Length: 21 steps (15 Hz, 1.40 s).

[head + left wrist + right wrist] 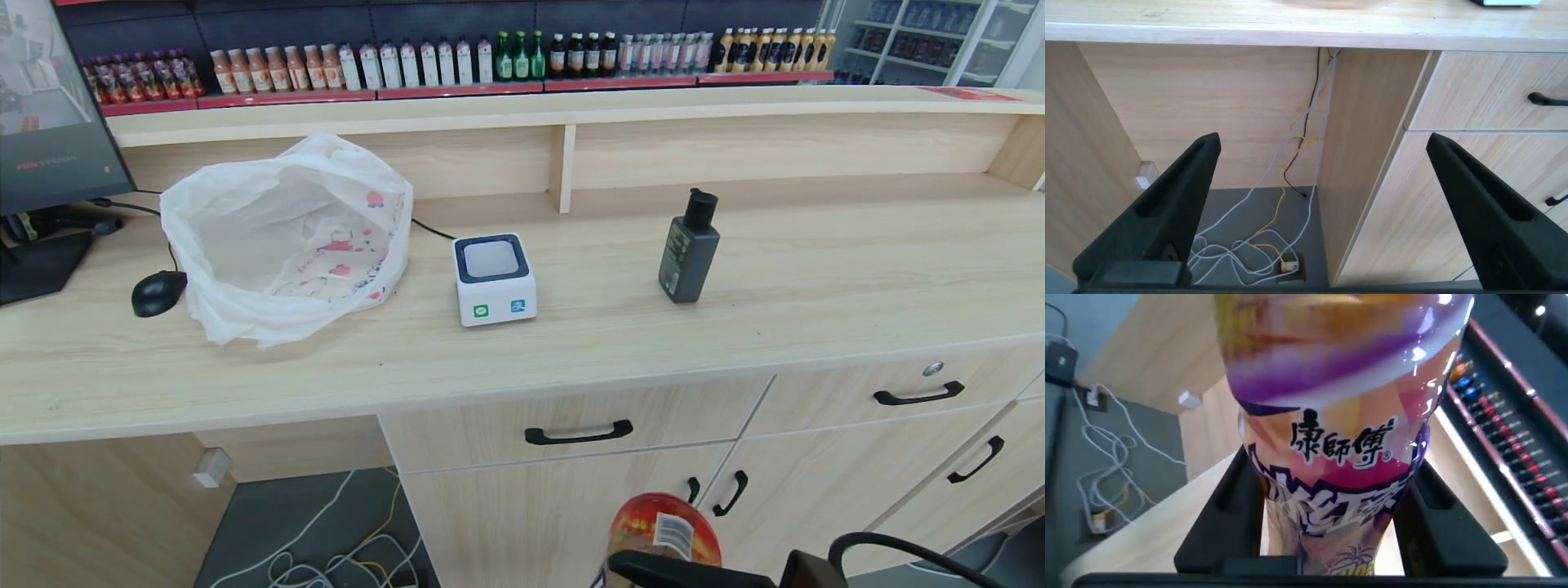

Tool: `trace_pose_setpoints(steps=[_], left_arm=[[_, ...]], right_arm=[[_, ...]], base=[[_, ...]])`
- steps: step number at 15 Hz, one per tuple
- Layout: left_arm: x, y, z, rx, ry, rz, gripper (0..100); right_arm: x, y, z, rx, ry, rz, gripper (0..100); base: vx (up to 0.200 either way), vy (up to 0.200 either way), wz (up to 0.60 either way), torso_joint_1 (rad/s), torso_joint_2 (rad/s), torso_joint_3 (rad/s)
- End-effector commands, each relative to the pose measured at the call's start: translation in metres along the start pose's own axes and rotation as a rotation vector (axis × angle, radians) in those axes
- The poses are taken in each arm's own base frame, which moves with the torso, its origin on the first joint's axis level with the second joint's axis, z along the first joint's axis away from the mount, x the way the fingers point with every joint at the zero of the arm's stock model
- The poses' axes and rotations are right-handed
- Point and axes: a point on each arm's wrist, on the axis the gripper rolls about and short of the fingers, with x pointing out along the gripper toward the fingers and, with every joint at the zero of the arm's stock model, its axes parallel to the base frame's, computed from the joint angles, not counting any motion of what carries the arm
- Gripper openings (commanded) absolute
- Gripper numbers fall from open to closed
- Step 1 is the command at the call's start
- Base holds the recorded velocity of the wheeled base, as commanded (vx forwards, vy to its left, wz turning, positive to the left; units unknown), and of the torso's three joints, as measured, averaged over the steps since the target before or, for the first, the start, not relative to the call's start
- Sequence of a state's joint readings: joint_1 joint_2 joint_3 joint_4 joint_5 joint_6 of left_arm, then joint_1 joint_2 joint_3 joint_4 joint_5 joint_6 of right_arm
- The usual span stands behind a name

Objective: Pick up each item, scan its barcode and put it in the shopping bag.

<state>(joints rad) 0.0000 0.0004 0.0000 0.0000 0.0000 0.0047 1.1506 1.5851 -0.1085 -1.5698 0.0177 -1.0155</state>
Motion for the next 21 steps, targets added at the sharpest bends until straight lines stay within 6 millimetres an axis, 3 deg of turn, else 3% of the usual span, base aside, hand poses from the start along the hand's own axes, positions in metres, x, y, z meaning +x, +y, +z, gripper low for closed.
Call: trace_pose_setpoints(steps=[1, 6, 12, 17, 18, 21], left_arm=[[0.0, 0.0, 0.0, 0.0, 0.0, 0.0, 100], [0.0, 0.0, 0.0, 0.0, 0.0, 0.0, 100], [0.0, 0.0, 0.0, 0.0, 0.0, 0.0, 100], [0.0, 0.0, 0.0, 0.0, 0.0, 0.0, 100], [0.0, 0.0, 0.0, 0.0, 0.0, 0.0, 100], [0.0, 0.0, 0.0, 0.0, 0.0, 0.0, 100]], right_arm=[[0.005, 0.0, -0.008, 0.105, 0.037, -0.004, 0], [0.013, -0.021, -0.005, 0.454, 0.029, -0.146, 0], [0.022, -0.034, -0.018, 0.685, 0.044, -0.236, 0], [0.082, -0.039, -0.049, 0.723, 0.068, -0.305, 0], [0.085, -0.04, -0.05, 0.724, 0.066, -0.308, 0], [0.118, -0.065, -0.084, 0.779, 0.042, -0.445, 0]], base=[[0.0, 0.0, 0.0, 0.0, 0.0, 0.0], [0.0, 0.0, 0.0, 0.0, 0.0, 0.0], [0.0, 0.0, 0.0, 0.0, 0.0, 0.0], [0.0, 0.0, 0.0, 0.0, 0.0, 0.0], [0.0, 0.0, 0.0, 0.0, 0.0, 0.0], [0.0, 0.0, 0.0, 0.0, 0.0, 0.0]])
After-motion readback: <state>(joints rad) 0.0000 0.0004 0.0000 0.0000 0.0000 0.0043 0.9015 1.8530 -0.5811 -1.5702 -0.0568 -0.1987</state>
